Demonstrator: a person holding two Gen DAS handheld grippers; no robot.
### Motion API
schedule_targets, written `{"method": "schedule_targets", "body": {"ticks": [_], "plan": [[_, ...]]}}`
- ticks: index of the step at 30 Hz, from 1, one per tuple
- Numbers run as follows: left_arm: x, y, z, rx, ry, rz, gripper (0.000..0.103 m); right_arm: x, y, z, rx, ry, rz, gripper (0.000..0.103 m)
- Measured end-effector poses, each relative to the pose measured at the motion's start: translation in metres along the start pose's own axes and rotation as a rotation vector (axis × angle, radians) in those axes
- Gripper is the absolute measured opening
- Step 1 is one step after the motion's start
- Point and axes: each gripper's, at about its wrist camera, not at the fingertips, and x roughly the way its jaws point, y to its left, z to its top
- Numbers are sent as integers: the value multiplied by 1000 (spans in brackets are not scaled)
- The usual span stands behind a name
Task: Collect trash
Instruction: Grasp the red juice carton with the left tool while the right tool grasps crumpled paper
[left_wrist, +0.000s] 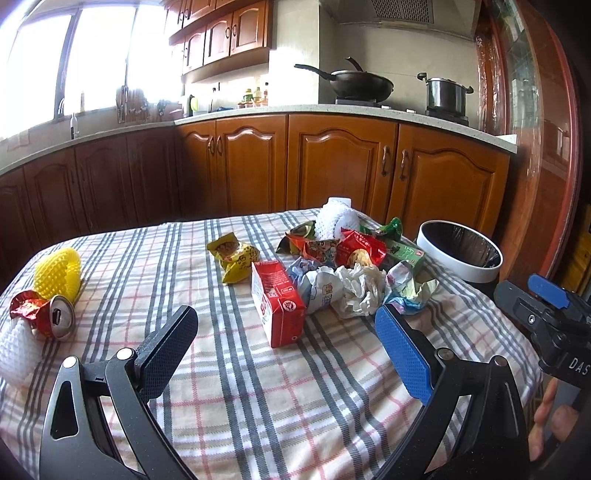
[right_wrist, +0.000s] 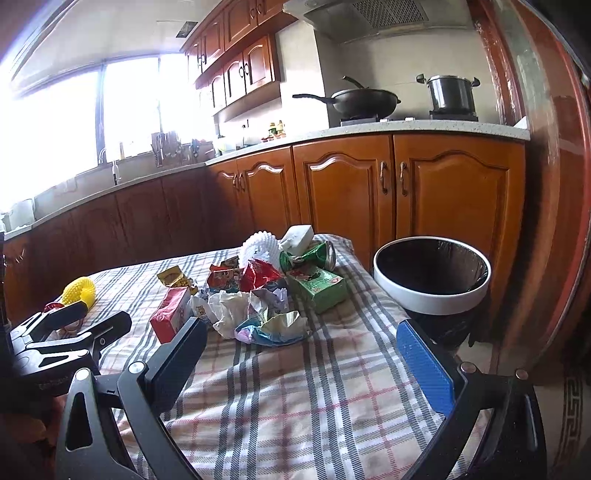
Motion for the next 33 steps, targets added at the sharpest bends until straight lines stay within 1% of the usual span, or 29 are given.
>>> {"method": "schedule_targets", "body": {"ticks": [4, 5, 7, 9, 12, 14, 16, 19, 20, 22, 23, 24, 25, 26, 27, 28, 29, 30, 33], "plan": [[11, 3, 2, -12, 44, -11, 99, 11, -3, 3, 22, 40, 45, 102], [14, 4, 2, -15, 54, -9, 99, 14, -4, 4, 29, 50, 55, 100], [22, 6, 4, -21, 79, -7, 99, 21, -5, 6, 37, 73, 72, 96], [30, 8, 6, -30, 103, -9, 98, 30, -5, 6, 42, 102, 87, 87], [46, 10, 11, -37, 142, -11, 98, 45, -6, 7, 55, 149, 120, 79], [57, 10, 13, -40, 174, -15, 96, 58, -5, 7, 62, 177, 138, 76], [69, 10, 15, -44, 201, -17, 94, 68, -6, 9, 70, 203, 152, 76], [85, 9, 15, -39, 232, 6, 90, 86, -3, 10, 47, 252, 175, 70], [91, 10, 15, -42, 249, 9, 88, 92, -3, 10, 40, 263, 174, 68], [102, 12, 13, -54, 288, 4, 78, 104, -2, 9, 35, 294, 172, 65], [106, 13, 11, -58, 305, -3, 66, 112, -2, 7, 33, 318, 171, 62], [110, 14, 9, -63, 322, -13, 53, 118, -3, 5, 37, 337, 174, 54], [113, 15, 7, -70, 340, -30, 47, 123, -4, 2, 43, 359, 183, 50], [114, 16, 6, -77, 348, -45, 33, 128, -5, -1, 52, 380, 202, 38], [114, 17, 6, -82, 350, -51, 32, 130, -5, -3, 57, 390, 212, 28], [111, 18, 6, -86, 339, -52, 32, 130, -6, -4, 60, 393, 217, 26], [107, 19, 7, -86, 327, -50, 31, 128, -7, -5, 66, 386, 225, 19], [103, 19, 8, -83, 313, -46, 31, 128, -9, -5, 70, 383, 230, 15], [88, 18, 11, -77, 277, -53, 30, 118, -16, -1, 91, 370, 237, 12]]}}
